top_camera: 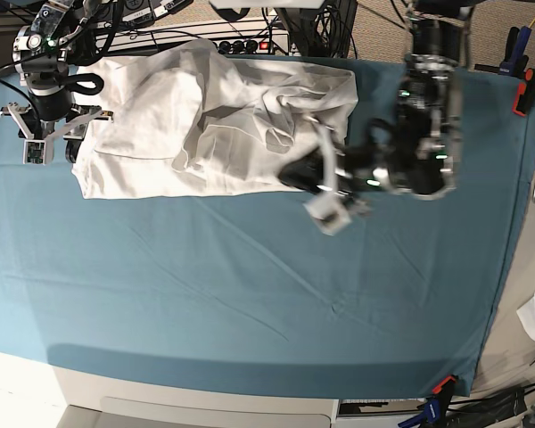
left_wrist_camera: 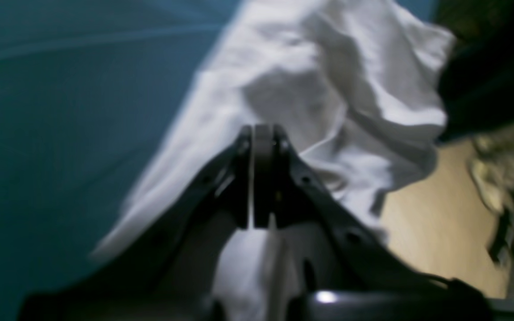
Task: Fold the T-shirt properly
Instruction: 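Fold the hem end over toward the collar with the left gripper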
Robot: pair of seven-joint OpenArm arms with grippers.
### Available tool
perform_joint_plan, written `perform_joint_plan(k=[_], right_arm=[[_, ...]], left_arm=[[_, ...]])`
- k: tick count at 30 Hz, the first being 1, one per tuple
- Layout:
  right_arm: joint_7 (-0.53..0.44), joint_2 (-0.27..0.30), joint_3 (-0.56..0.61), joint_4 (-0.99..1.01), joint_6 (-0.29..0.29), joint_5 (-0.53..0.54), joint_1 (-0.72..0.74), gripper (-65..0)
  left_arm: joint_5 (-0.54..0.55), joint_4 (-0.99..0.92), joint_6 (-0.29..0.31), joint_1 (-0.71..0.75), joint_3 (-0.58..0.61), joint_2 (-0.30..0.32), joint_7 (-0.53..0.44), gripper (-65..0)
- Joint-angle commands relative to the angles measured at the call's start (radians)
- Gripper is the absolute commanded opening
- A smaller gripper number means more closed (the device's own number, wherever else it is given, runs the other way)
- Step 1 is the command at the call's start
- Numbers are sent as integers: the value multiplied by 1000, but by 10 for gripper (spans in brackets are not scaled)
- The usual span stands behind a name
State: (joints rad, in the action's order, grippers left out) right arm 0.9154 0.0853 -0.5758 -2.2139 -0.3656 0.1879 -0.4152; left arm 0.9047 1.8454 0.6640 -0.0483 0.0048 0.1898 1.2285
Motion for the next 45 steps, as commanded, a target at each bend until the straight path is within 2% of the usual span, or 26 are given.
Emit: perform_joint_plan(k=[1,3,5,9,16,18,27,32,35,38,43,45], right_arm=[[-28,12,-6,-16,1,6,2,-414],[-29,12,-6,-16,1,6,2,-414],[-33,12,-6,-16,1,6,2,-414],[-33,12,-6,-16,1,6,2,-414],[-34,12,-6,-16,2,7,2,-414],[-33,12,-6,-16,2,10,2,-414],[-34,12,-6,-16,1,40,3,-414],[-34,12,-6,-16,1,40,3,-414],[-35,12,-6,-16,1,40,3,-414],[-39,12,-6,-16,1,40,3,-414],[-41,12,-6,-16,1,39,3,-414],[-42,12,-6,-16,1,39,3,-414]], left_arm=[[23,25,-6,2,-39,14,-17,-650],[22,30,-49,34,-99,34,-21,-650],[22,30,-64,74,-132,45,-23,-650],[23,34,-90,147,-138,40,-25,-650],[29,106,-92,253,-138,-6,-40,-650],[-13,104,-92,269,-137,-15,-55,-650],[-263,64,-222,273,1,-30,-156,-650],[-317,62,-225,273,83,-78,-166,-650],[-327,62,-230,273,132,-82,-172,-650],[-235,62,-164,273,169,-82,-134,-650],[133,62,34,272,190,-82,3,-650],[271,62,34,272,189,-81,62,-650]])
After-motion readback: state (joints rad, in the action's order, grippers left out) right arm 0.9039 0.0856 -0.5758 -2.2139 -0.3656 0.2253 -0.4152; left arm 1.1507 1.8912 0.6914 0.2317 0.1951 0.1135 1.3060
